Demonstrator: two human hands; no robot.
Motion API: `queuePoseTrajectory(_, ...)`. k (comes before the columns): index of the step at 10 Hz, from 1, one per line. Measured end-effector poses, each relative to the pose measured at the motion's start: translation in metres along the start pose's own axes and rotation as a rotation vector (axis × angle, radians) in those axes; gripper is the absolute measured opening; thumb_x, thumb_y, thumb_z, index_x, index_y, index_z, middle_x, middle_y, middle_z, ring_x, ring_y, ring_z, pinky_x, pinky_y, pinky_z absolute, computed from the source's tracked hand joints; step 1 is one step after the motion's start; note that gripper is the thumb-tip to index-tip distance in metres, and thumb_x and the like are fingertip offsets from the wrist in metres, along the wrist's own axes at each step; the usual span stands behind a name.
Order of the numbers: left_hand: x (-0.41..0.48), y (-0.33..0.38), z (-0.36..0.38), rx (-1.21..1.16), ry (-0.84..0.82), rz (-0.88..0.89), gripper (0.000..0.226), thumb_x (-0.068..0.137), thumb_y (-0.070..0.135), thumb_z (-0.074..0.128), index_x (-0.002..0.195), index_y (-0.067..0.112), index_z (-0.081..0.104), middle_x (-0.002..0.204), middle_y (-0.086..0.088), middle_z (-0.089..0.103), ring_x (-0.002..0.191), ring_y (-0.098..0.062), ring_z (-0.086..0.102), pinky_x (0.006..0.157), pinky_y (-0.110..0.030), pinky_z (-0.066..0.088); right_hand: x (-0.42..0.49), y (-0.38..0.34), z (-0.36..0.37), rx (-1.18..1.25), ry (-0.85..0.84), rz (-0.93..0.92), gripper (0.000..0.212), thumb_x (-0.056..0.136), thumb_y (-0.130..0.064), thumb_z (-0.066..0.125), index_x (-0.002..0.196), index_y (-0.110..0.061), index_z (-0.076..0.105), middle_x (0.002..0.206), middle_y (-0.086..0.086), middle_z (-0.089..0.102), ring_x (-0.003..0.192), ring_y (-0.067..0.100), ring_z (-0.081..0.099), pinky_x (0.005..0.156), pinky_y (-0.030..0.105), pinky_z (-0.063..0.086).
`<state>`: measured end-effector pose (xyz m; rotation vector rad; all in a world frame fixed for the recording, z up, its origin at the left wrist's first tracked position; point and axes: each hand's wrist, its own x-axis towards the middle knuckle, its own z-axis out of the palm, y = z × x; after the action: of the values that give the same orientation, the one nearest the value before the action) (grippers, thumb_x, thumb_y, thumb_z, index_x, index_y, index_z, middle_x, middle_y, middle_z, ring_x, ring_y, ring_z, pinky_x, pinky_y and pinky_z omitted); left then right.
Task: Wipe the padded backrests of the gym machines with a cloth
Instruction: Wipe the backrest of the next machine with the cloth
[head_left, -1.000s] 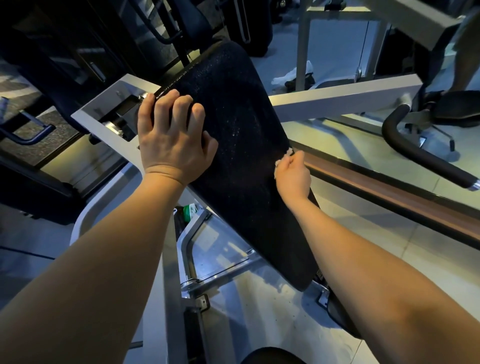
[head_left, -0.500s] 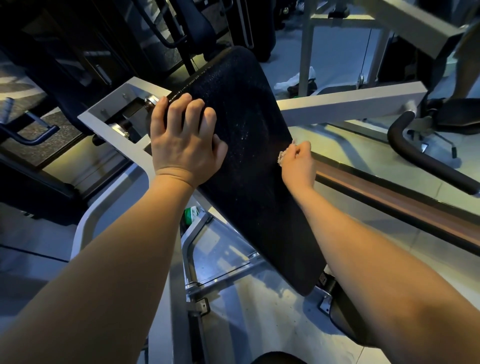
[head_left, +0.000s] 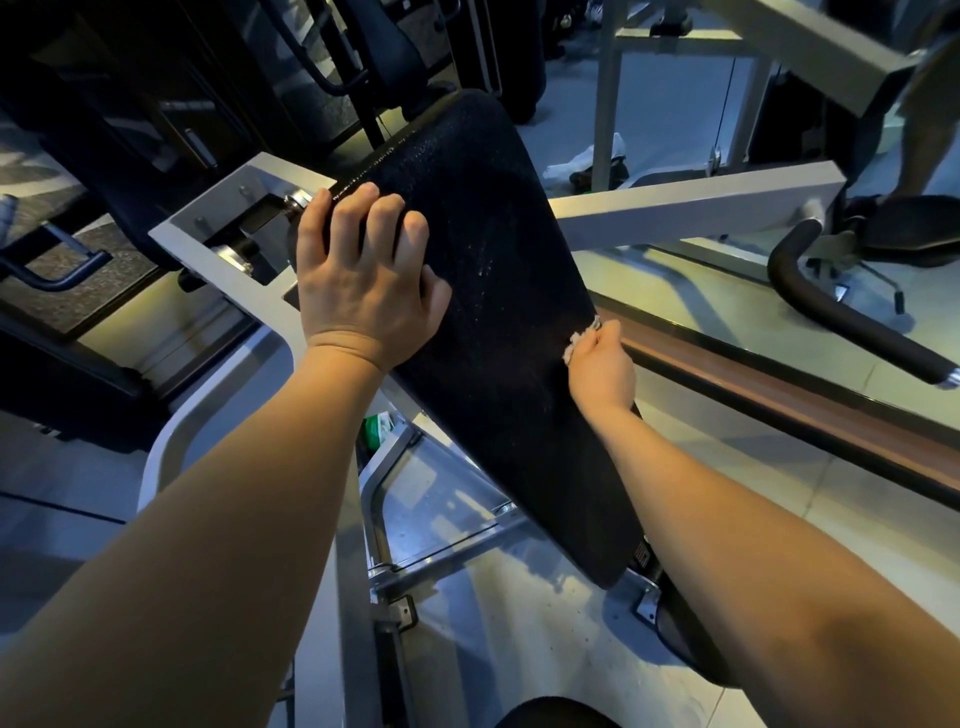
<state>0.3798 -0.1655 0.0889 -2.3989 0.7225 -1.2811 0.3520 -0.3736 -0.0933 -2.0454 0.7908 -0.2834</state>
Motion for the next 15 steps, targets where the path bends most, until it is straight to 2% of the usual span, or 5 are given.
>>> queuePoseTrajectory(2, 0.000, 0.001, -0.001, -0.005, -0.007, -0.004, 0.037, 0.089, 0.036, 0.045, 0.115, 0.013, 0.057, 0.121, -0.009, 0.059, 0.127, -0.034, 0.048, 0.117, -0.053, 0.028, 0.002, 0.006, -0.006, 0.066, -0.063, 0.039, 0.049, 0.109, -0.041, 0.025, 0.129, -0.006, 0.052, 0.134, 0.015, 0.041, 0.094, 0.027, 0.052, 0.086, 0.032, 0.033)
queuePoseTrajectory(4, 0.000, 0.001, -0.004, -0.003, -0.076, -0.014, 0.039, 0.089, 0.037, 0.044, 0.118, 0.012, 0.053, 0.125, -0.010, 0.056, 0.130, -0.036, 0.046, 0.118, -0.055, 0.025, -0.016, 0.031, -0.010, 0.295, -0.205, -0.108, 0.040, 0.099, -0.022, 0.036, 0.136, -0.028, 0.051, 0.122, 0.008, 0.050, 0.099, 0.014, 0.053, 0.103, 0.032, 0.043)
queuePoseTrajectory(6, 0.001, 0.002, -0.005, 0.001, -0.063, -0.022, 0.038, 0.089, 0.037, 0.045, 0.117, 0.012, 0.054, 0.125, -0.010, 0.057, 0.129, -0.036, 0.047, 0.117, -0.055, 0.026, -0.025, 0.040, -0.018, 0.344, -0.133, -0.116, 0.015, 0.095, -0.023, 0.058, 0.104, -0.025, 0.046, 0.085, -0.006, 0.061, 0.074, 0.009, 0.061, 0.063, 0.024, 0.044)
queuePoseTrajectory(12, 0.000, 0.000, -0.001, -0.003, -0.014, 0.013, 0.038, 0.088, 0.037, 0.047, 0.116, 0.012, 0.056, 0.123, -0.010, 0.059, 0.127, -0.036, 0.050, 0.117, -0.054, 0.028, -0.027, 0.052, -0.005, 0.138, -0.200, -0.368, 0.024, 0.102, -0.024, 0.054, 0.126, -0.020, 0.055, 0.123, -0.001, 0.052, 0.104, 0.007, 0.050, 0.087, 0.016, 0.037)
queuePoseTrajectory(15, -0.001, -0.003, -0.001, -0.026, 0.009, 0.020, 0.037, 0.088, 0.036, 0.046, 0.113, 0.011, 0.056, 0.124, -0.010, 0.059, 0.127, -0.035, 0.050, 0.117, -0.053, 0.027, -0.047, 0.035, 0.026, 0.225, -0.008, 0.045, 0.028, 0.108, -0.039, 0.034, 0.102, -0.014, 0.045, 0.092, 0.006, 0.062, 0.084, 0.028, 0.061, 0.072, 0.039, 0.046)
